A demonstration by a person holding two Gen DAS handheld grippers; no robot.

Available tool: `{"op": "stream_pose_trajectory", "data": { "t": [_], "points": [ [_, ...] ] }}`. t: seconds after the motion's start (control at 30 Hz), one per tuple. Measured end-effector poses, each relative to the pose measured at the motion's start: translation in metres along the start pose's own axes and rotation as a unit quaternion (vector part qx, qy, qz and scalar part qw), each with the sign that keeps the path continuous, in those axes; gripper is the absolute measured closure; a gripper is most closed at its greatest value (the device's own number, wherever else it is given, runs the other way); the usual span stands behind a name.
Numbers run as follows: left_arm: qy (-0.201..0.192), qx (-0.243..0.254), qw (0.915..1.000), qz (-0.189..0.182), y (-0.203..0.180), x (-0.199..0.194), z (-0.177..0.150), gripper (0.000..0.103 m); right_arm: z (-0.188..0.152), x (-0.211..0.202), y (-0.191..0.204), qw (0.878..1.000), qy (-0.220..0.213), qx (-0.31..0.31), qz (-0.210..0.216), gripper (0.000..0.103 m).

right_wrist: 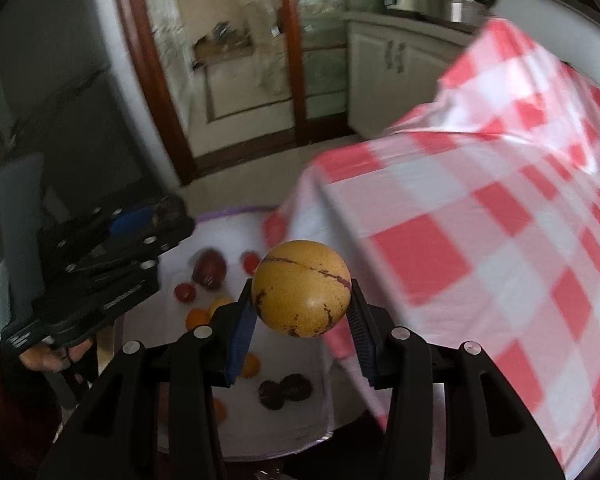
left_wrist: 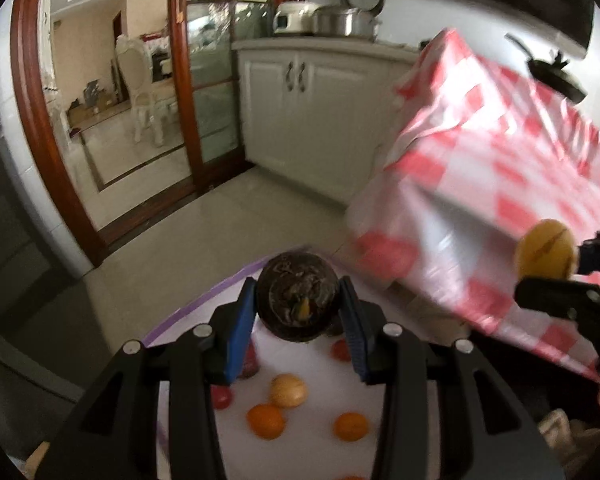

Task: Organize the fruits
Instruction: 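Carry the passion fruit and yellow fruit over the white box, then open both tools to drop the passion fruit and yellow fruit into the box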

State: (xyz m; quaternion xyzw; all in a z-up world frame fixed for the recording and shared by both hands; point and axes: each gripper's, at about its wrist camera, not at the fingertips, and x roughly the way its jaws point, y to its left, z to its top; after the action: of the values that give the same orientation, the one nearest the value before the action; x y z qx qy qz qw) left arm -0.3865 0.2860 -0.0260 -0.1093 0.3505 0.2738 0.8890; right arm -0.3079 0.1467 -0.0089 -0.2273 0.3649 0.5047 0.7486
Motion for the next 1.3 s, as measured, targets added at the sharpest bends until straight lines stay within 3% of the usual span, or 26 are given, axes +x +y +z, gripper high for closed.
{"op": "stream_pose_trajectory", "data": {
  "t": [0.13,0.33,0.5,0.63,0.87,0.93,1.0,1.2,1.3],
  "points": [
    [0.059,0.004,0.9972,0.046,0.016,0.030,-0.016,0.062,-0.010,0.036,0.034,0.997,0.046,-0.060,0.021,0.059],
    [0.130,0.007,0.9880,0.083,0.035,0.059,-0.033,0.062,-0.035,0.095,0.068,0.984,0.123,-0.129,0.026,0.059],
    [0.187,0.018,0.9784,0.087,0.040,0.078,-0.056,0.062,-0.049,0.126,0.079,0.973,0.173,-0.135,0.068,0.059],
    [0.208,0.021,0.9745,0.081,0.038,0.082,-0.072,0.061,-0.064,0.140,0.094,0.960,0.200,-0.178,0.077,0.059],
    [0.214,-0.009,0.9743,0.071,0.045,0.089,-0.076,0.057,-0.079,0.150,0.101,0.953,0.221,-0.192,0.078,0.057],
    [0.202,-0.021,0.9775,0.055,0.048,0.085,-0.075,0.042,-0.074,0.146,0.098,0.957,0.210,-0.185,0.075,0.047],
    [0.182,-0.022,0.9819,0.047,0.044,0.077,-0.070,0.033,-0.069,0.140,0.096,0.962,0.195,-0.174,0.077,0.024],
    [0.143,-0.021,0.9886,0.042,0.039,0.062,-0.055,0.025,-0.057,0.117,0.086,0.968,0.179,-0.156,0.082,0.016],
    [0.109,-0.019,0.9924,0.053,0.038,0.051,-0.045,0.013,-0.042,0.106,0.077,0.973,0.168,-0.137,0.075,0.016]
  ]
}}
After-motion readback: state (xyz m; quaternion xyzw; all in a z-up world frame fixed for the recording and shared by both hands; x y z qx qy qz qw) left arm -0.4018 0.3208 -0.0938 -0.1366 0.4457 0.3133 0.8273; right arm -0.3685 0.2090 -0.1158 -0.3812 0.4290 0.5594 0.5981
